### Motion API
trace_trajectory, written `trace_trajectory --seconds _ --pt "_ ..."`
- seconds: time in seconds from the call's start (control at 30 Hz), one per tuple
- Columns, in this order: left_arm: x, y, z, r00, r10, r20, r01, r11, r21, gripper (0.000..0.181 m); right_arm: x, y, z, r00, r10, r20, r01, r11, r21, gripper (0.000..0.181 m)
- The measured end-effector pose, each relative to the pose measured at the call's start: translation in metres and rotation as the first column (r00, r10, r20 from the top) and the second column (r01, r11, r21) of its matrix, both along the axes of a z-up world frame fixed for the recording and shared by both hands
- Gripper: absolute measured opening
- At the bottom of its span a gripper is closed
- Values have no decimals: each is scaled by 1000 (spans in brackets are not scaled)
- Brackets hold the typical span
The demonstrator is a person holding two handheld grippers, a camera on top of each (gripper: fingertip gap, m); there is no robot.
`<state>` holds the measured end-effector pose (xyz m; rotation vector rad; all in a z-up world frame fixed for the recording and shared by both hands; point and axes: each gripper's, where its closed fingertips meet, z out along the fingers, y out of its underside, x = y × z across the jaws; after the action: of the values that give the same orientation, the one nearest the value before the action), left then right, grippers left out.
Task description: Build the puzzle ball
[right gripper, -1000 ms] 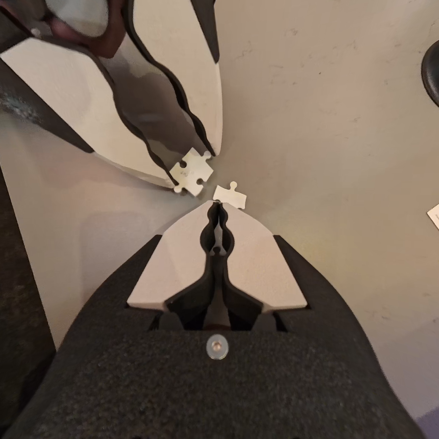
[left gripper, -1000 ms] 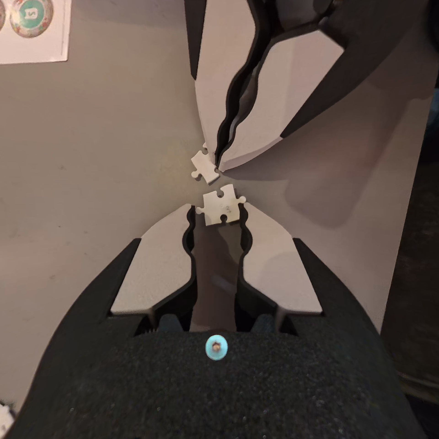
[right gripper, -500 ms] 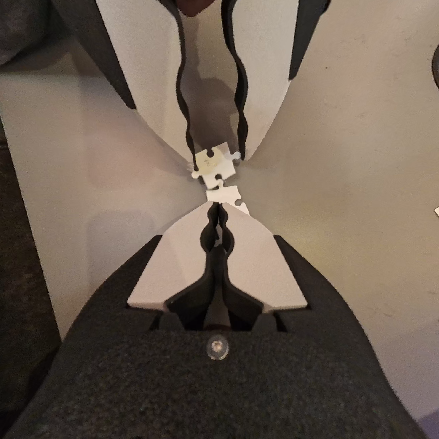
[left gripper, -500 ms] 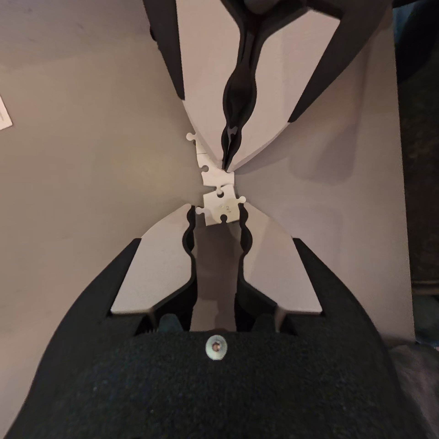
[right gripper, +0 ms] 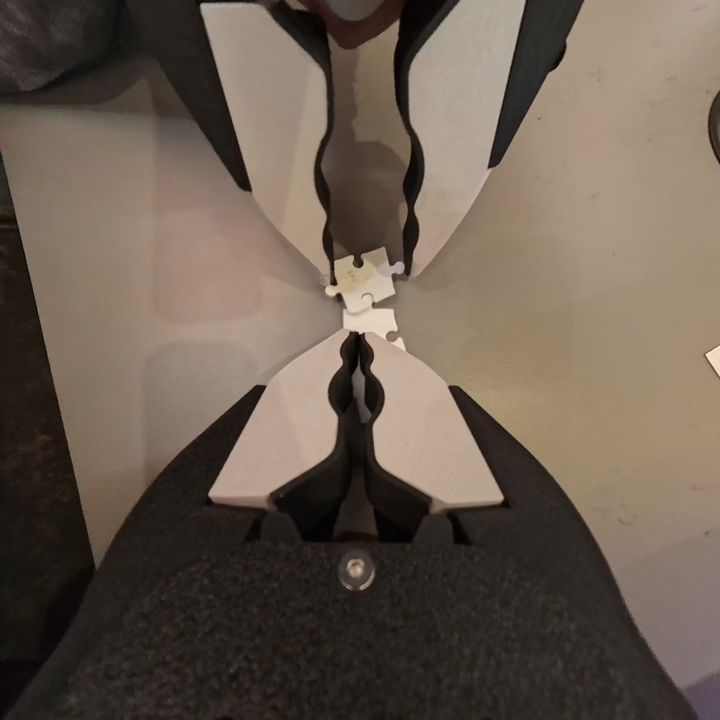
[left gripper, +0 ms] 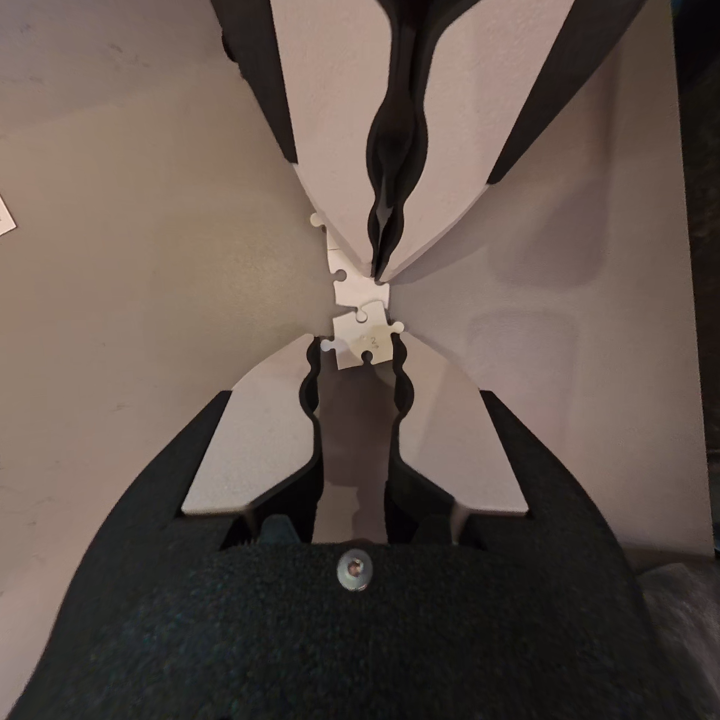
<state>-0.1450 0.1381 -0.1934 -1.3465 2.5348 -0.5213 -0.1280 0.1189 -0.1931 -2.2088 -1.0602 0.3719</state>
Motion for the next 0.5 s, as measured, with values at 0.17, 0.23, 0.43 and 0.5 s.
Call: trace_trajectory --seconds 0.17,0.23,0.43,0.5 --pt "-1 0 -2 1000 -5 -6 5 1000 4 35 0 -7 12 1000 16 -27 -15 1000 24 0" --pt "-1 1 -2 1000 -2 -11 2 1000 6 35 10 -11 16 1000 -20 -18 20 1000 23 0" --pt "-1 1 -1 1000 3 -12 -3 1000 -3 35 30 -13 9 987 -154 -41 154 988 -3 0" --pt "-1 0 -2 1000 4 -15 -4 1000 -5 35 29 -11 6 988 -155 -14 154 988 -14 0"
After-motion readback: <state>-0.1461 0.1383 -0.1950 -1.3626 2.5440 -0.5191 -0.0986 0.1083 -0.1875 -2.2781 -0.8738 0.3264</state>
